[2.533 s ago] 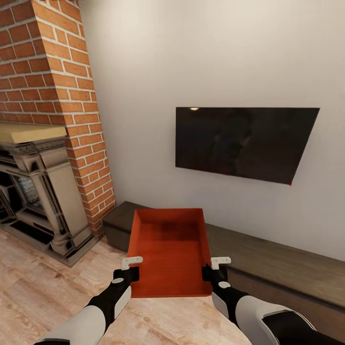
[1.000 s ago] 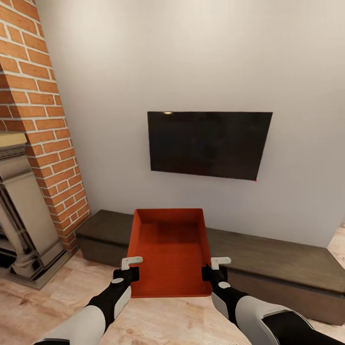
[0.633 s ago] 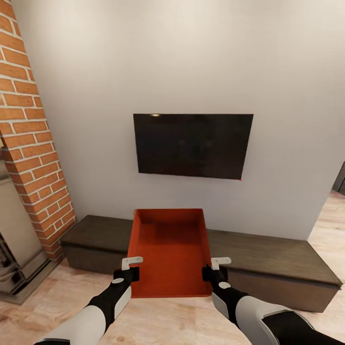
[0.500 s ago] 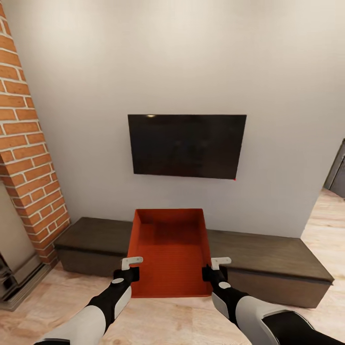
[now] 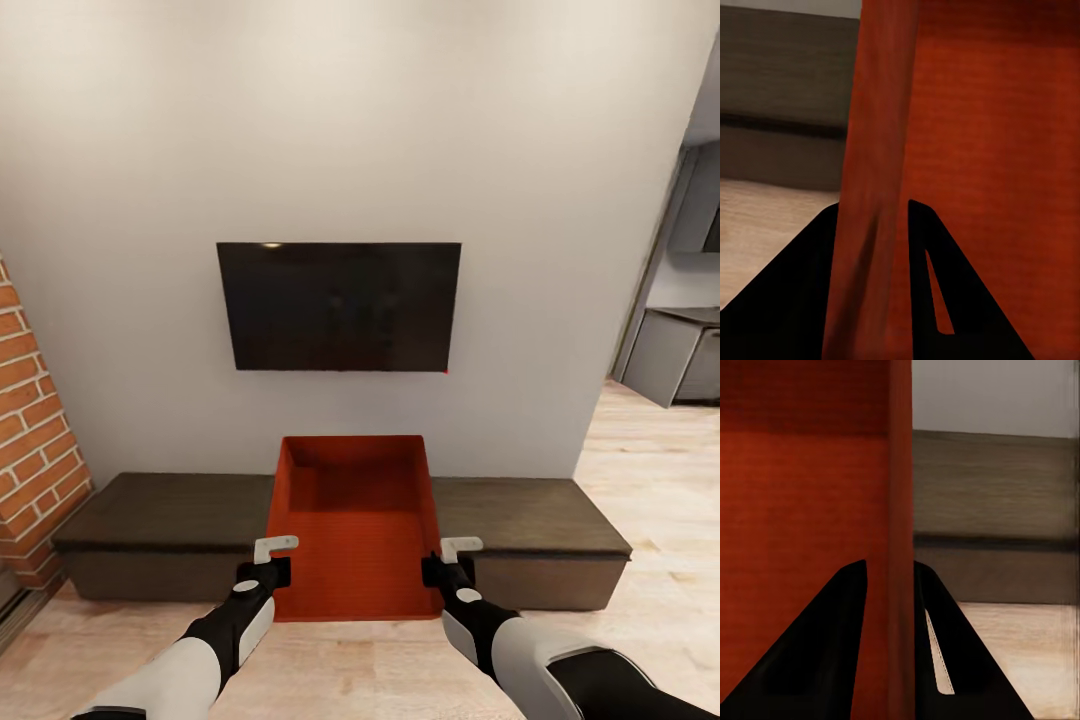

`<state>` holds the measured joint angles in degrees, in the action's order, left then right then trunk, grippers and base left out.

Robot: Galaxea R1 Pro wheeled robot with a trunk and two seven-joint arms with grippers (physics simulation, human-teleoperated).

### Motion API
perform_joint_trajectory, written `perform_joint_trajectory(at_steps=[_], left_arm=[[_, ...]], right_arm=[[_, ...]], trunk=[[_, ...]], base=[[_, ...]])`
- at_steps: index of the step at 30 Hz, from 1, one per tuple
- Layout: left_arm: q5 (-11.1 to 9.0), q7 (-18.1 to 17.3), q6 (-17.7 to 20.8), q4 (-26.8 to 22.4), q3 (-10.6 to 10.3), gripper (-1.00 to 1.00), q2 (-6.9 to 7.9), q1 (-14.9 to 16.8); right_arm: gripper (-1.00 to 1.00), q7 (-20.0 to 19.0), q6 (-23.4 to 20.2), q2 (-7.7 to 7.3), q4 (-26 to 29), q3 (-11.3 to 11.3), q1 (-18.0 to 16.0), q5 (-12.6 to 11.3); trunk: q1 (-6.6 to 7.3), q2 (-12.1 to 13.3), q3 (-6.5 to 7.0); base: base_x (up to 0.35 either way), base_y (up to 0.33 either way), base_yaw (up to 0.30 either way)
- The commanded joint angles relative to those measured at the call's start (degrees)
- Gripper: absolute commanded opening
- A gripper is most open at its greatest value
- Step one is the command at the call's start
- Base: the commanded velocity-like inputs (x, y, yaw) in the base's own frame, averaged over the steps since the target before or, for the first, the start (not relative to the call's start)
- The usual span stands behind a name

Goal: Move the two storage containers from the living room to the garage. In the garage, place one container on the floor and stack the other container on top of it (either order is fine).

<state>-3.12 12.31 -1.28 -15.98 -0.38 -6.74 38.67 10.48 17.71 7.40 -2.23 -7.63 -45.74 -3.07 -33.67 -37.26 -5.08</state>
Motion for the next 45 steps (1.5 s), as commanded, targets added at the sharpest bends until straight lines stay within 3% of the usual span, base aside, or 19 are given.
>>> perform_joint_trajectory(at_steps=[1, 45], left_arm=[[-0.30, 1.23, -0.13, 0.14, 0.53, -1.00, 0.76, 0.00], [-0.30, 1.23, -0.13, 0.07, 0.54, -1.00, 0.77, 0.00]], right_arm=[[-1.00, -0.69, 0.39, 0.07, 0.38, 2.98, -0.14, 1.66], [-1.00, -0.69, 0.39, 0.07, 0.38, 2.98, -0.14, 1.93]], trunk=[[-0.02, -0.09, -0.07], [-0.02, -0.09, 1.19]], base=[[0.000, 0.000, -0.277], [0.000, 0.000, -0.277]])
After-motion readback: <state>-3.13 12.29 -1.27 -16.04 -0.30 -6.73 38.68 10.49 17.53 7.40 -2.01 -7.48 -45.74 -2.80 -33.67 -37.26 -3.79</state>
